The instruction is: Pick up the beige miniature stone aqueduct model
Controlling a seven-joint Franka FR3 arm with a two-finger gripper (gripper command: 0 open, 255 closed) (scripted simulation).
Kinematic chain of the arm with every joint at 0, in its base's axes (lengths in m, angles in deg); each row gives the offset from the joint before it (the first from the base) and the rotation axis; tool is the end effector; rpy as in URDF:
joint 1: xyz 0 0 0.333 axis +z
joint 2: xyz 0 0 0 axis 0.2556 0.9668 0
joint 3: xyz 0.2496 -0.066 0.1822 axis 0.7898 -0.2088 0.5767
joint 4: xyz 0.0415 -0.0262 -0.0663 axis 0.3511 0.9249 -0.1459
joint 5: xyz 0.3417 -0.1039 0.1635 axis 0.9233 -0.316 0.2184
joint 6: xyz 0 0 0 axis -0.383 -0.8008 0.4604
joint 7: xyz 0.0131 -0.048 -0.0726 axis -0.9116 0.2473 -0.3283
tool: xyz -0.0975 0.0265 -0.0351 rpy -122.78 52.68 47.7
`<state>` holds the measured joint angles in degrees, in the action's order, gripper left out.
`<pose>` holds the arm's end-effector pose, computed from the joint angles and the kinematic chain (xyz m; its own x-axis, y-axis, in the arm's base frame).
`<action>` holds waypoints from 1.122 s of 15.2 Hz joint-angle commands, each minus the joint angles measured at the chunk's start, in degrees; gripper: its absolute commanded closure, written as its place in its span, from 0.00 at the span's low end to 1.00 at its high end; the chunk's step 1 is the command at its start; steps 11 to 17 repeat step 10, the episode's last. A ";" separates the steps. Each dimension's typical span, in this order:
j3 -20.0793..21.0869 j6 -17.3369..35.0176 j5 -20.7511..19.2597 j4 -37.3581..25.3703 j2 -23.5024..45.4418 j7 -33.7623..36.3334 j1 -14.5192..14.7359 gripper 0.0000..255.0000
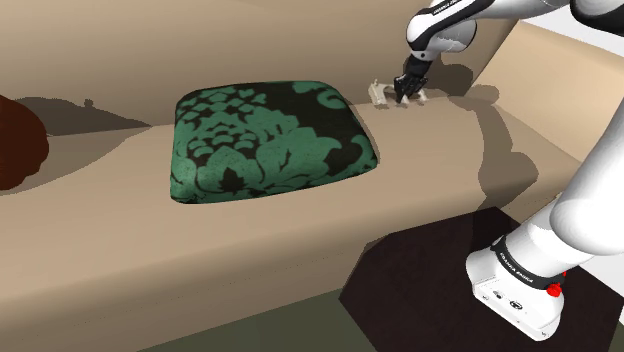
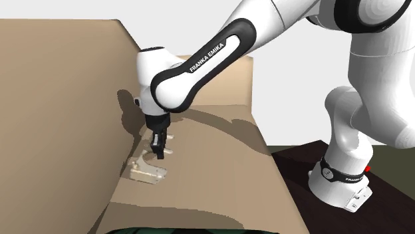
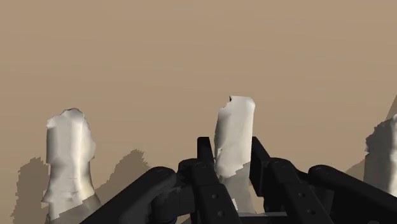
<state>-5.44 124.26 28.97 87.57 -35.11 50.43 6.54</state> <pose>0.5732 -0.2420 0.3211 0.9511 -0.3050 0.0485 -0.3040 -0.9523 -0.0269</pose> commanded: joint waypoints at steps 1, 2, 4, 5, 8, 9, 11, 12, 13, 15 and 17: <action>-0.16 -1.35 -0.41 -0.55 -0.83 0.36 0.16 1.00; -0.24 -1.98 -0.60 -0.79 -1.25 0.50 0.21 1.00; -0.38 -3.27 -0.97 -1.32 -2.05 0.78 0.31 1.00; -0.45 -3.92 -1.15 -1.60 -2.43 0.91 0.36 1.00; -0.63 -5.89 -1.66 -2.52 -3.54 1.28 0.48 1.00; -0.64 -5.98 -1.69 -2.56 -3.60 1.31 0.48 1.00; -0.64 -5.99 -1.68 -2.57 -3.59 1.30 0.48 1.00; -0.64 -5.99 -1.68 -2.57 -3.59 1.30 0.48 1.00; -0.64 -5.99 -1.68 -2.57 -3.59 1.30 0.48 1.00; -0.64 -5.99 -1.68 -2.57 -3.59 1.30 0.48 1.00; -0.64 -5.99 -1.68 -2.57 -3.59 1.30 0.48 1.00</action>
